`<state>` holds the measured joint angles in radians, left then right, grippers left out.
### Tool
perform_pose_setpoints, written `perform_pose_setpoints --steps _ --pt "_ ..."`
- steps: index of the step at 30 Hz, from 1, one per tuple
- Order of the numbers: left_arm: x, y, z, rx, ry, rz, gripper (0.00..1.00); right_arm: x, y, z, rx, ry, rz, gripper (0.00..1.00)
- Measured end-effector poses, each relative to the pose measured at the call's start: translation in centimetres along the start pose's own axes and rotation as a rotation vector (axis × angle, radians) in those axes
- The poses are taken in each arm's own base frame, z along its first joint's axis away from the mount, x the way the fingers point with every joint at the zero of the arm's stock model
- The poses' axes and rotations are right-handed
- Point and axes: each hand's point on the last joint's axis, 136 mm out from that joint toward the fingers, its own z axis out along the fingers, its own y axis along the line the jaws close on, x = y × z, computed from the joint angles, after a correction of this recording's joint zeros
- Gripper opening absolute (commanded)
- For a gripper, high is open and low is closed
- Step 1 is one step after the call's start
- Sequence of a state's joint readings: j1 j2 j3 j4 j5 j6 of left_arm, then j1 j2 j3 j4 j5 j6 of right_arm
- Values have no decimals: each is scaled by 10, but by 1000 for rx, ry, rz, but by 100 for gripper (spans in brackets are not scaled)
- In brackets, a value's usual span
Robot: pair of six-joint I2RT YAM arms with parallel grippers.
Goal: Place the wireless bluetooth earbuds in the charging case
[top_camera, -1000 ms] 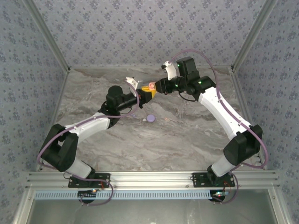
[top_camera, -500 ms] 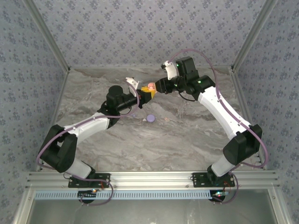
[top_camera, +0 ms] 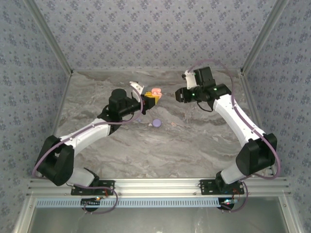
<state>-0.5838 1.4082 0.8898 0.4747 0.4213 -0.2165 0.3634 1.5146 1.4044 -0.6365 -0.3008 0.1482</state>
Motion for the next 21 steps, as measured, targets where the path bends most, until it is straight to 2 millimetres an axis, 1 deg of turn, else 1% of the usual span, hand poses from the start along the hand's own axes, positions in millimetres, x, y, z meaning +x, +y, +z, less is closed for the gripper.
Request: perform_pose_setpoints --steps 10,15,21 --pt "-18 -14 -21 10 -19 21 6 79 -19 49 -14 258 31 36" --pt "-16 -19 -31 9 -18 23 6 102 -24 69 -15 351 17 37" --pt "-11 -19 -35 5 -2 16 6 128 -25 89 -22 454 -9 39"
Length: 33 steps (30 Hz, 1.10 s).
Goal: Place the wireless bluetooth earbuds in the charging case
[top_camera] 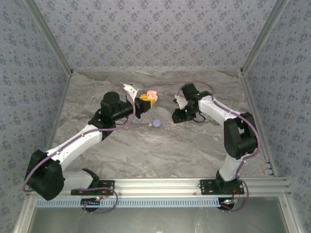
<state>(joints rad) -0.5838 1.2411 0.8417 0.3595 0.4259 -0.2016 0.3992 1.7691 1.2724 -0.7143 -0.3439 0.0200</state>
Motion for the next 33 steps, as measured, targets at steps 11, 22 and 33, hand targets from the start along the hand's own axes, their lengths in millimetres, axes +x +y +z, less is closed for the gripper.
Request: perform_pose_setpoints --steps 11,22,33 --pt "3 -1 -6 -6 7 -3 6 4 -2 34 60 103 -69 44" --pt "2 -1 -6 -9 5 -2 7 -6 -8 43 154 139 -126 49" --pt "2 -1 -6 -9 5 1 6 -11 -11 54 196 173 -160 47"
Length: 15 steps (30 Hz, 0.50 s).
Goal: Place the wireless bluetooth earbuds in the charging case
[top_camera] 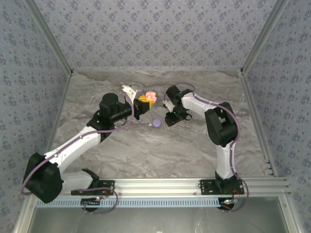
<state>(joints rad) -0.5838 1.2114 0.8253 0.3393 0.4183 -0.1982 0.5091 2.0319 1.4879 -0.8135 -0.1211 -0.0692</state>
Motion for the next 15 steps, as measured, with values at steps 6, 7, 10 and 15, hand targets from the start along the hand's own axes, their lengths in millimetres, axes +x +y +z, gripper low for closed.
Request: perform_pose_setpoints --steps 6,7,10,15 --pt "0 0 0 0 0 0 6 -6 -1 0 23 -3 -9 45" --pt "0 0 0 0 0 0 6 -7 -1 0 27 -5 -11 45" --pt "0 0 0 0 0 0 7 -10 0 1 31 -3 -15 45" --pt "0 0 0 0 0 0 6 -10 0 9 44 21 -21 44"
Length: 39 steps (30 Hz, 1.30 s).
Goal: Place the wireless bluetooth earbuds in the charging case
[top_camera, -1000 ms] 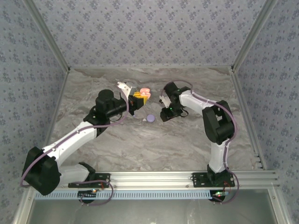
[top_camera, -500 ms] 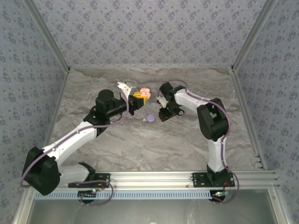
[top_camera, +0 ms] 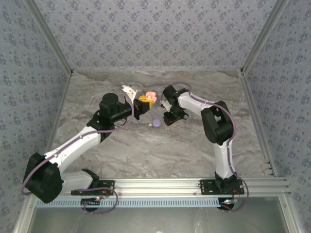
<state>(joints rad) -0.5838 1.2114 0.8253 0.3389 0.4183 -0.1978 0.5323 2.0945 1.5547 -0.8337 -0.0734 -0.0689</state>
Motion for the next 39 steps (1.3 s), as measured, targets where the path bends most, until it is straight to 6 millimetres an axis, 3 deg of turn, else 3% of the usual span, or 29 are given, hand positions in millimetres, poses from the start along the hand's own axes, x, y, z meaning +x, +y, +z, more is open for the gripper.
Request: perform_pose_setpoints --steps 15,27,39 --pt "0 0 0 0 0 7 7 3 -4 3 42 24 -8 37" --pt "0 0 0 0 0 7 7 4 -12 3 86 25 38 26" --pt "0 0 0 0 0 7 7 13 -57 -1 156 31 280 28"
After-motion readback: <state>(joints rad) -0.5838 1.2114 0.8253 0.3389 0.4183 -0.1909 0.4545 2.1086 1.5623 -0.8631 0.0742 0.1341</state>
